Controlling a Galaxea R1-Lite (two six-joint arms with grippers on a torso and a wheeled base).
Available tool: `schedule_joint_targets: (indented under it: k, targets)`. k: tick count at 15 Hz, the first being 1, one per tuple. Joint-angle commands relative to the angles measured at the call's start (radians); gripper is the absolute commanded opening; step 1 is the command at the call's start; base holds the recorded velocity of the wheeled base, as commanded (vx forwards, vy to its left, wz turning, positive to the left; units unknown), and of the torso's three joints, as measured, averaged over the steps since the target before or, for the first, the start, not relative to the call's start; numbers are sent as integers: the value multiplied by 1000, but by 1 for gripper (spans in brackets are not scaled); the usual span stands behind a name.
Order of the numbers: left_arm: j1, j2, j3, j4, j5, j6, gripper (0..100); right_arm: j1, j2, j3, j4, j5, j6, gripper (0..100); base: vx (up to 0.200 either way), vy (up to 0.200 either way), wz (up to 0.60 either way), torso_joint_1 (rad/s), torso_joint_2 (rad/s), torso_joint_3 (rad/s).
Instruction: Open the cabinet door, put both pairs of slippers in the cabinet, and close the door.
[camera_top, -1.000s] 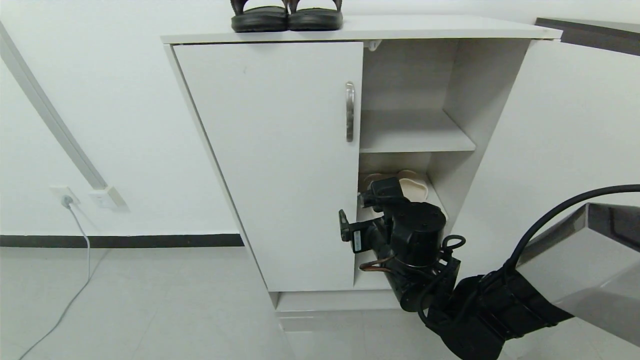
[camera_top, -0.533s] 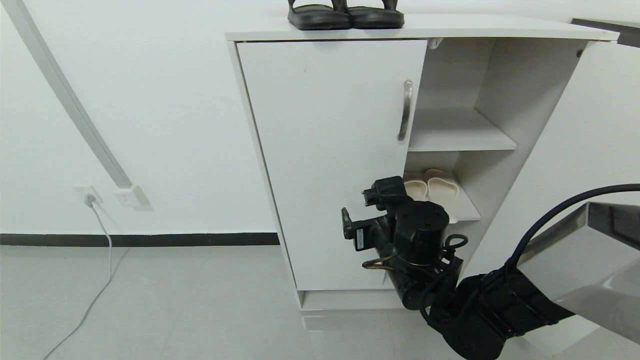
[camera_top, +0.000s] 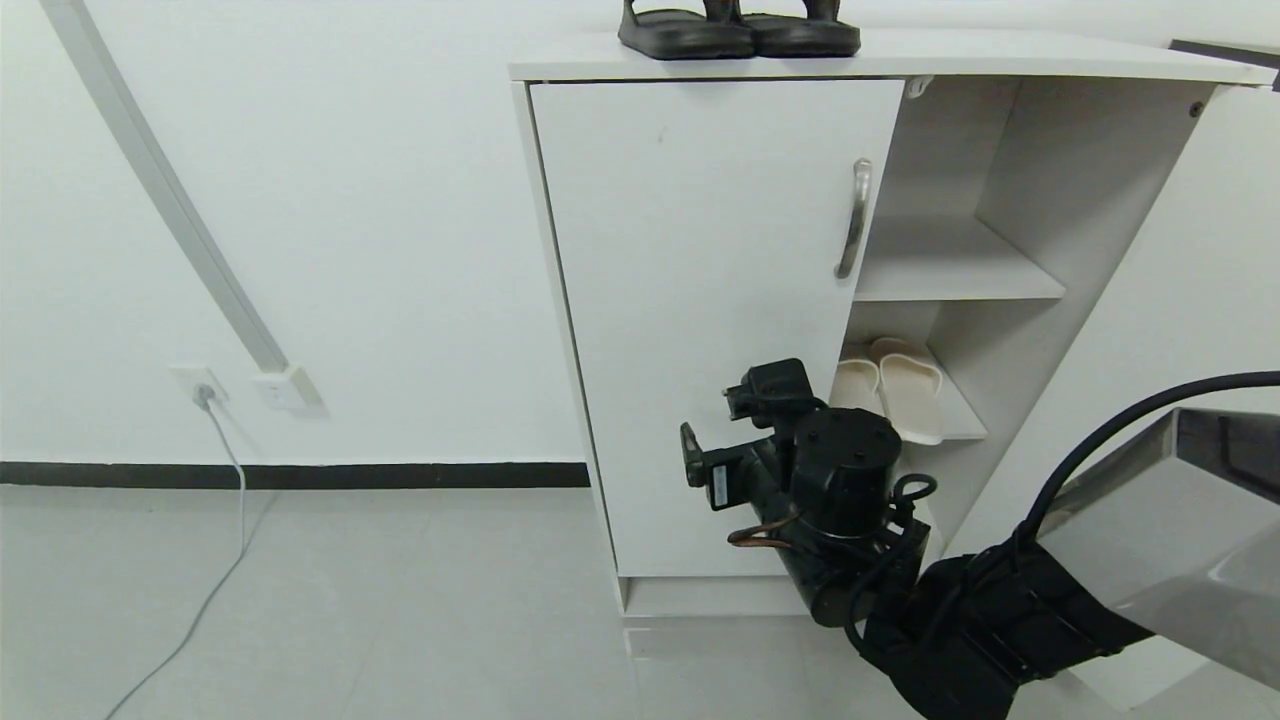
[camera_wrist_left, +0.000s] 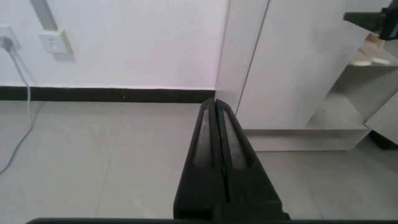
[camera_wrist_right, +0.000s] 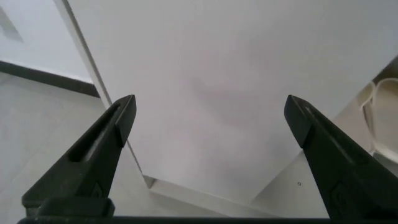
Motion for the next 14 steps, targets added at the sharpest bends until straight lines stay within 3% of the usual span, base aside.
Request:
schedule_joint_targets:
  k: [1, 14]
  targets:
    - [0, 1, 0, 0, 0, 0, 0, -12, 1, 5, 7, 10, -4, 100, 0, 0, 0, 0, 0, 0]
    - [0, 1, 0, 0, 0, -2, 0, -26, 15, 17, 1, 18, -30, 100, 0, 0, 0, 0, -24, -24]
